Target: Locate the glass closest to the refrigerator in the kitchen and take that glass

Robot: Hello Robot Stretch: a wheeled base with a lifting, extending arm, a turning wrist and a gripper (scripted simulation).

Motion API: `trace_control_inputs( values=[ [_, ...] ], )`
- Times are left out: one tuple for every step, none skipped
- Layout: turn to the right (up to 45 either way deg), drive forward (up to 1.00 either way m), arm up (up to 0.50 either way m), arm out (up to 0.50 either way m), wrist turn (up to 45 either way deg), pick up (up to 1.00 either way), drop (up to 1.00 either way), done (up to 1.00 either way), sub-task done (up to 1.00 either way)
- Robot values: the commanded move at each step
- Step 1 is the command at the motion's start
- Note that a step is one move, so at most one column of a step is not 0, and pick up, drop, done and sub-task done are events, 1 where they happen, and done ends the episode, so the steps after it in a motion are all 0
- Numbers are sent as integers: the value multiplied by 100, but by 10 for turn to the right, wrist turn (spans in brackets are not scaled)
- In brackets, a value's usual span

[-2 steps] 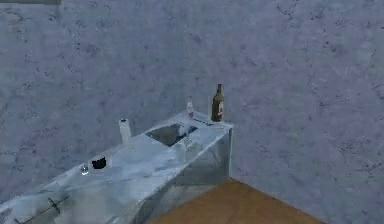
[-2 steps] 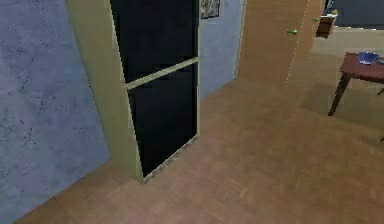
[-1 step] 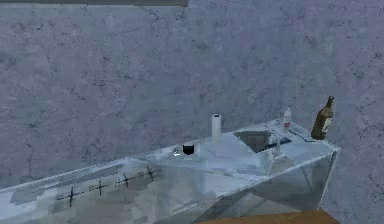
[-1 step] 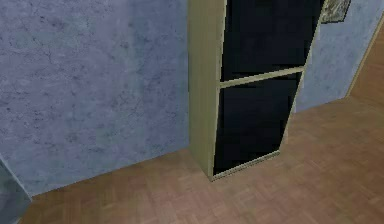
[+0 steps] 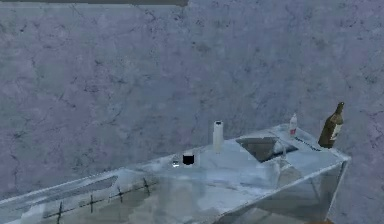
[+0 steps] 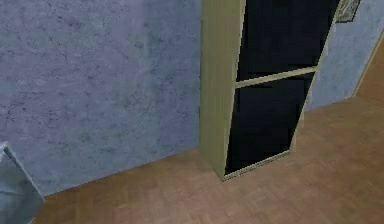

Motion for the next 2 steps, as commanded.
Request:
trace_control_inputs(
  values=[
    [-450,0,0,0,0,0,0,0,0],
    [-450,0,0,0,0,0,0,0,0]
  ],
)
